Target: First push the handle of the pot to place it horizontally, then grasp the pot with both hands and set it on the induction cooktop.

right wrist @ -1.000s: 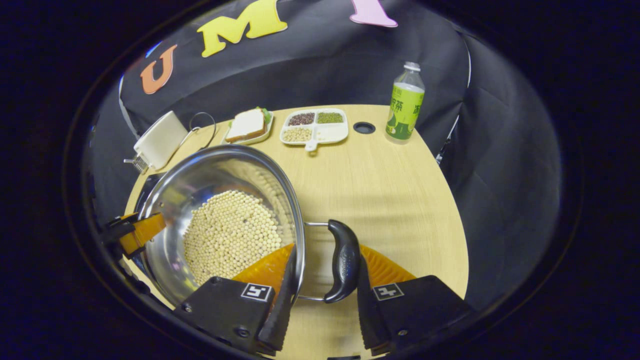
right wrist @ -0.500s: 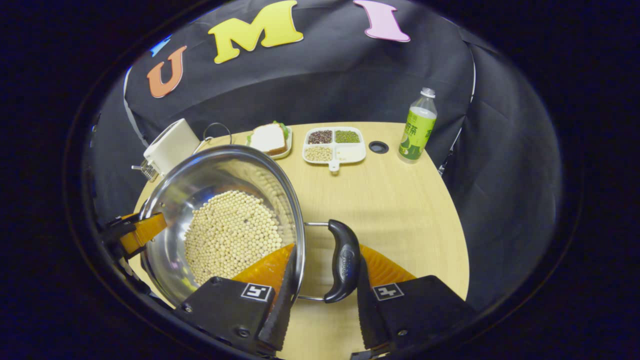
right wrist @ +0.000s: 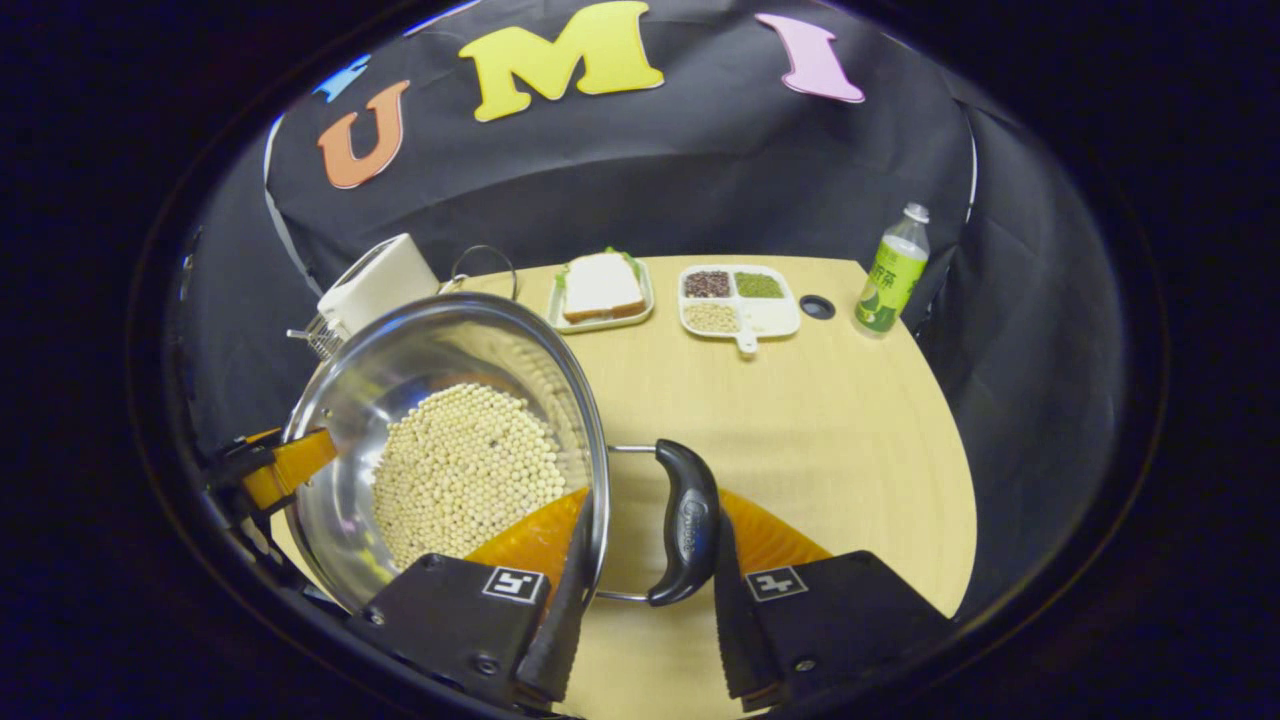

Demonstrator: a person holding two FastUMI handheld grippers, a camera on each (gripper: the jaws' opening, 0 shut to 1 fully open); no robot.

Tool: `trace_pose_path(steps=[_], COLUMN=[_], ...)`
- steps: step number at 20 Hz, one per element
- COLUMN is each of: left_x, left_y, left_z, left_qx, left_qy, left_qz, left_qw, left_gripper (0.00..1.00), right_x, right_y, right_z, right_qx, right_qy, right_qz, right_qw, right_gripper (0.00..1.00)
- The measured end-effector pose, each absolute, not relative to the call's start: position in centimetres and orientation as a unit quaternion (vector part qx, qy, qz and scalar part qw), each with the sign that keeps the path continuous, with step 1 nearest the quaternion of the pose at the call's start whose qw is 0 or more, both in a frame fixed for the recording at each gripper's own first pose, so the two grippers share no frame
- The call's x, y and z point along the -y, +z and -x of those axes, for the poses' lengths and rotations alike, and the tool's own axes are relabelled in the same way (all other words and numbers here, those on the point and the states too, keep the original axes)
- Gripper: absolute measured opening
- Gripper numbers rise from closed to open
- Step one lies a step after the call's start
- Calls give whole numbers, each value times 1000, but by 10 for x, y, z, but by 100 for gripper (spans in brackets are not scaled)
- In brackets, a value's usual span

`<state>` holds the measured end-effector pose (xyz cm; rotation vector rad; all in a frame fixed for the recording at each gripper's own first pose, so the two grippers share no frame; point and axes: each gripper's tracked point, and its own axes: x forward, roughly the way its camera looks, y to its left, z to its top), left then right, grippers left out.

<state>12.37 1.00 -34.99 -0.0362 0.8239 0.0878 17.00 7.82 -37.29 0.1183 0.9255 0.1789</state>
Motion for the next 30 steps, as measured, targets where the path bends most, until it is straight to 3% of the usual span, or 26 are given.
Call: trace_pose_path(steps=[16,30], left_x=[-140,-156], left_y=[-383,-407], left_z=[-133,-140], left_qx=[-419,-429], left_qy=[57,44], left_qz=[-10,-2], left_qw=[906,902], left_gripper=[63,63], right_x=[-217,-233], right_y=[-396,-406], right_z=[-176,-185], right_qx=[-476,-478], right_qy=[100,81], right_qz=[-75,-56], right_qw=[871,873], right_gripper=[57,57])
